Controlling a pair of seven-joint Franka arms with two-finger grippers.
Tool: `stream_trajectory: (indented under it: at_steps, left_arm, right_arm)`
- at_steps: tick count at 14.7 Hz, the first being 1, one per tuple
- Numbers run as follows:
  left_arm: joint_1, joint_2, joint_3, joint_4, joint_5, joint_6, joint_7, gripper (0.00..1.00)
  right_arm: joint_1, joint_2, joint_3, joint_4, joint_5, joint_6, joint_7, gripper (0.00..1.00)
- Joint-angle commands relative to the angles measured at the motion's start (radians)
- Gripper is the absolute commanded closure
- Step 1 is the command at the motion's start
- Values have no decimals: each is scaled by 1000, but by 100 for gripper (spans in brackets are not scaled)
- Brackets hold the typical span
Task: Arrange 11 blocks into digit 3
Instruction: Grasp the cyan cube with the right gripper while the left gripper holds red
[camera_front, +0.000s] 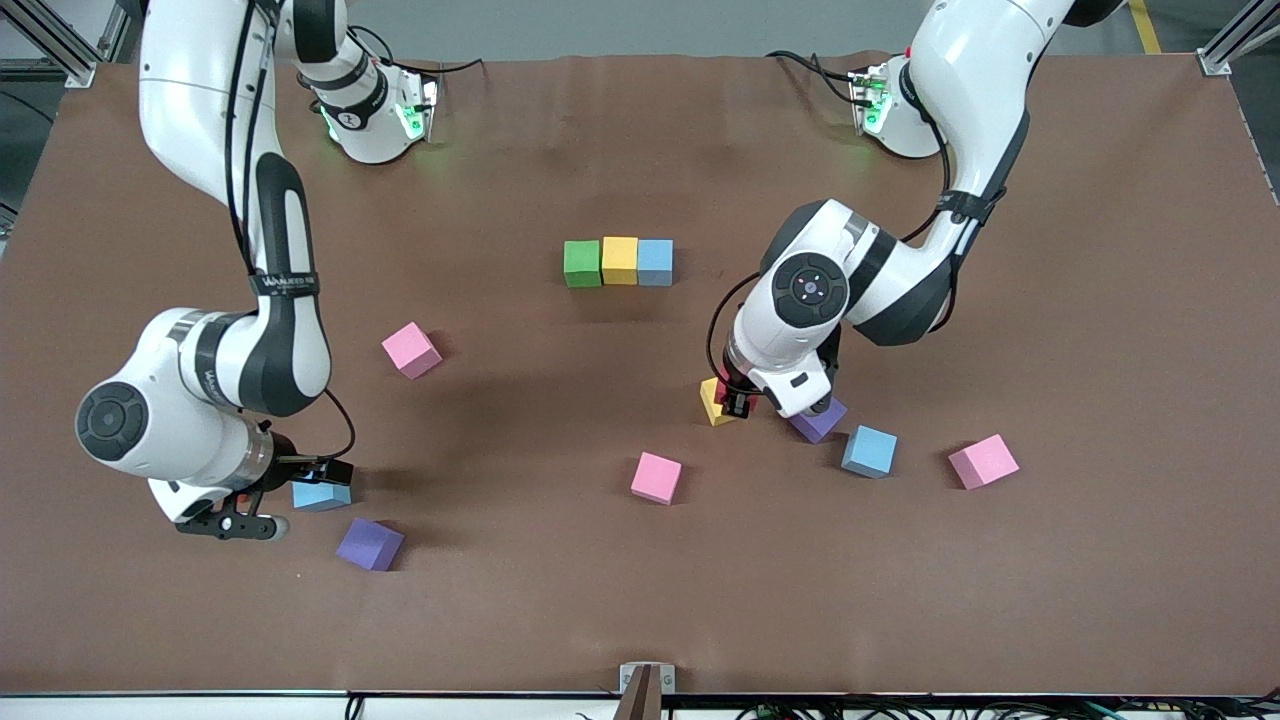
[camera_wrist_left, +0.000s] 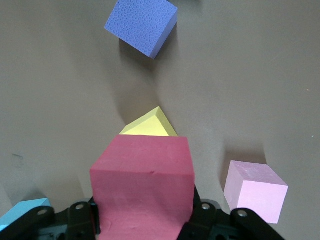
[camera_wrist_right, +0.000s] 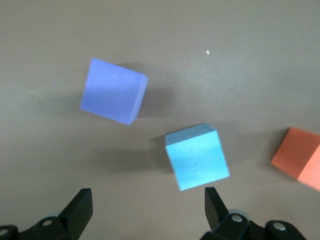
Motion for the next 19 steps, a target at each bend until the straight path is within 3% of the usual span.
stream_trajectory:
  at_steps: [1,4,9,19]
  left_arm:
    - [1,-14,2,1,-1,-24,-10,92]
    - [5,-14,2,1,-2,-27,-17,92]
    - [7,-14,3,4,-2,-51,-17,95]
    - [8,-14,2,6,-4,-50,-13,100]
  right_arm:
    - [-35,48,6,37,12,-3,-175,1]
    - [-60,91,23,82,15,29,-331,2]
    - [-208,164,180,187,7,28,-355,2]
    - [-231,191,181,195,-4,28,-357,2]
